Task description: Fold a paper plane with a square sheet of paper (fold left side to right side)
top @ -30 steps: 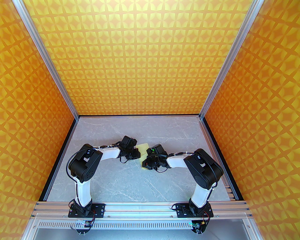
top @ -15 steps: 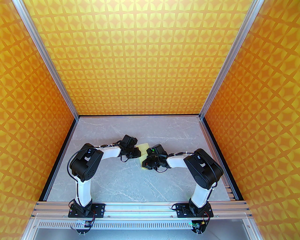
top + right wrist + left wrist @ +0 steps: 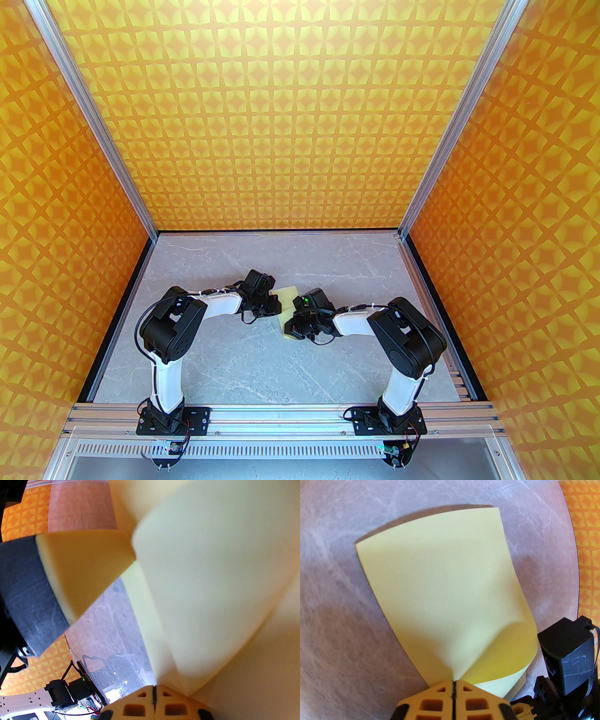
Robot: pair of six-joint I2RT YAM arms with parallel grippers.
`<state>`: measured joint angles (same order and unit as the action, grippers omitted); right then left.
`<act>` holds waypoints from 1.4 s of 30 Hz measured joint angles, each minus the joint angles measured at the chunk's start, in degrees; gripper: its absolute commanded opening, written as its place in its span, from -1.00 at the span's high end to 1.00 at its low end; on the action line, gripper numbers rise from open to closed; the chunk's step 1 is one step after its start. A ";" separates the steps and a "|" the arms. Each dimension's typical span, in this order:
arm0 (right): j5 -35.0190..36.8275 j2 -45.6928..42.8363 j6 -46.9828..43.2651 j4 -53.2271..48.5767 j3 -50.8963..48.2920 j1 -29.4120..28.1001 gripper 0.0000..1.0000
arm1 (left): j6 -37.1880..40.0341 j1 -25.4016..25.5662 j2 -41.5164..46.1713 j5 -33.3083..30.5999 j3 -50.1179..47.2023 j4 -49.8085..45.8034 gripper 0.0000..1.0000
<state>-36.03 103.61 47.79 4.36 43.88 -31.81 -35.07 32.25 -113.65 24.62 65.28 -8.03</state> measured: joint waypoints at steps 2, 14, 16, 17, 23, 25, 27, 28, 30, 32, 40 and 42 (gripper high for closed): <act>0.00 0.00 0.00 -0.02 0.00 0.00 1.00 | 0.22 0.00 0.00 -0.02 0.00 -0.04 0.89; 2.99 -1.70 -0.35 -5.62 1.81 0.24 1.00 | 1.09 0.00 0.00 -0.04 0.00 -0.09 0.89; 4.15 -2.40 -0.68 -7.76 2.75 0.81 1.00 | 1.11 0.00 0.00 -0.04 0.00 -0.09 0.89; 4.66 -2.75 -0.90 -8.76 3.45 1.22 1.00 | 1.11 0.00 0.00 -0.04 0.00 -0.09 0.89; 6.73 -3.08 -2.78 -12.81 8.90 3.98 1.00 | 1.11 0.02 0.00 -0.02 0.00 -0.09 0.89; 7.15 -2.38 -3.50 -13.42 10.99 4.66 1.00 | 1.11 0.02 0.00 -0.04 0.00 -0.09 0.89; 7.30 -0.90 -4.17 -14.05 13.11 5.03 1.00 | 1.11 0.07 0.00 -0.04 0.00 -0.09 0.89; 7.41 -0.13 -4.55 -14.14 13.84 5.05 1.00 | 1.11 0.07 0.00 -0.04 0.00 -0.09 0.89; 7.58 1.92 -5.14 -14.36 15.10 5.07 1.00 | 1.11 0.07 0.00 -0.04 0.00 -0.09 0.89; 7.63 3.63 -5.64 -14.97 15.61 5.07 1.00 | 1.11 0.07 0.00 -0.04 0.00 -0.09 0.88; 8.15 5.57 -7.19 -16.13 15.63 5.60 1.00 | 1.11 0.13 -0.04 -0.04 0.02 -0.04 0.89; 8.13 5.57 -7.41 -15.85 15.43 5.66 1.00 | 1.11 0.31 -0.09 -0.04 0.04 -0.02 0.89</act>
<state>-27.90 109.19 40.38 -11.49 59.31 -26.15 -33.95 32.56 -113.73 24.58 65.32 -8.05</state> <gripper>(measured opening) 0.031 0.057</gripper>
